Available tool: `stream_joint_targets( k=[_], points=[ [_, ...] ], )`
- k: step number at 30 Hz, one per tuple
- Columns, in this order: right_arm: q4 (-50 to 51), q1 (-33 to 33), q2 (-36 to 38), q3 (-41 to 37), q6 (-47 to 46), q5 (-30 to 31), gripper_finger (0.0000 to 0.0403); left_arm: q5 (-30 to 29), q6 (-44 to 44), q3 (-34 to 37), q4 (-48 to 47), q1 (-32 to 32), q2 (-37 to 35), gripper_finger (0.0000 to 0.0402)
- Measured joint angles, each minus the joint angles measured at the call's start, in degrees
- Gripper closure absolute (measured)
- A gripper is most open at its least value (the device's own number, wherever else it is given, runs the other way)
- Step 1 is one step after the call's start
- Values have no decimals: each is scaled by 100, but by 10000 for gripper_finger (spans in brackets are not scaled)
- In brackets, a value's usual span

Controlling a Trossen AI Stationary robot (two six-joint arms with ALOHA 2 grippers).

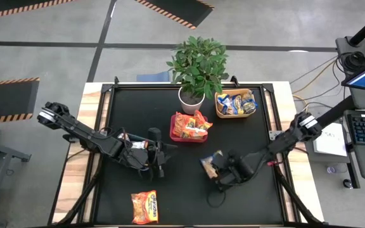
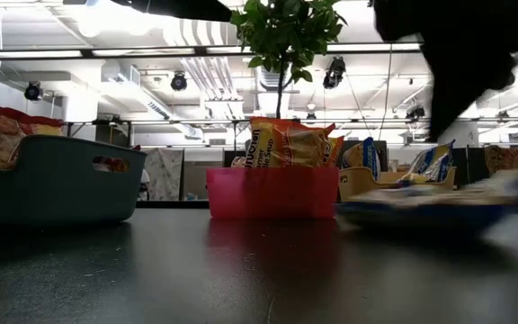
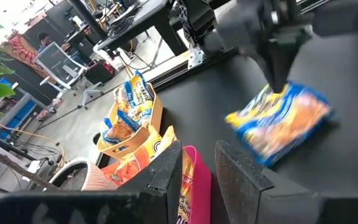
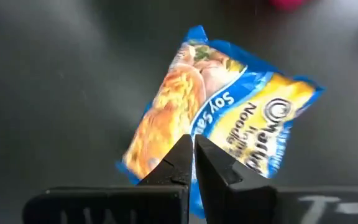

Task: Sort Maruchan noodles
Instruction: Put the blue noodle pack into the yellow bin

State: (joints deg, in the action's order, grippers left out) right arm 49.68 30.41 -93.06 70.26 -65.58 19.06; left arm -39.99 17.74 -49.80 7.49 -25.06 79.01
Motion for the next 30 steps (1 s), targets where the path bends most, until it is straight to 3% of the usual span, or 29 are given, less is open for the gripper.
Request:
stream_joint_targets(
  k=[6, 14, 19, 26, 30],
  points=[
    [-195, -43, 283, -76, 1387, 780, 394, 30, -481, 0, 8, -4, 102, 322],
    [-1984, 40, 415, -1197, 2849, 811, 394, 494, -1834, 13, 145, -136, 603, 322],
    [-2863, 70, 674, -2100, 2992, 805, 394, 639, -2234, -150, 429, -237, 999, 322],
    [-5086, 343, 1273, -3379, 3368, 1157, 394, 774, -2273, -737, 466, -238, 1721, 322],
    [-5468, 474, 1521, -3804, 3189, 1339, 394, 751, -2182, -1017, 514, -232, 2168, 322]
  ],
)
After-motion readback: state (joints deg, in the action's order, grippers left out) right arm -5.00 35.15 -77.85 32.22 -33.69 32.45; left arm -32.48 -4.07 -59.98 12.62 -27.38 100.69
